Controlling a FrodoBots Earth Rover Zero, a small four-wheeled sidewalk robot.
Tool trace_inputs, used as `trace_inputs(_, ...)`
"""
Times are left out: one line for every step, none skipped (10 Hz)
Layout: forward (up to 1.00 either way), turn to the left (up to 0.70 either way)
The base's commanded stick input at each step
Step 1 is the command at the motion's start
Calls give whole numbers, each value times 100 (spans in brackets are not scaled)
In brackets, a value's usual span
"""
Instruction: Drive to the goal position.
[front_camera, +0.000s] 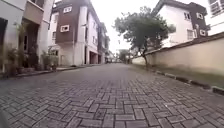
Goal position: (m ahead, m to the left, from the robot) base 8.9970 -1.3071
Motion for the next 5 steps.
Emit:
trace_inputs(70,0)
trace_inputs(70,0)
trace_inputs(70,0)
trace_inputs(70,0)
trace_inputs(70,0)
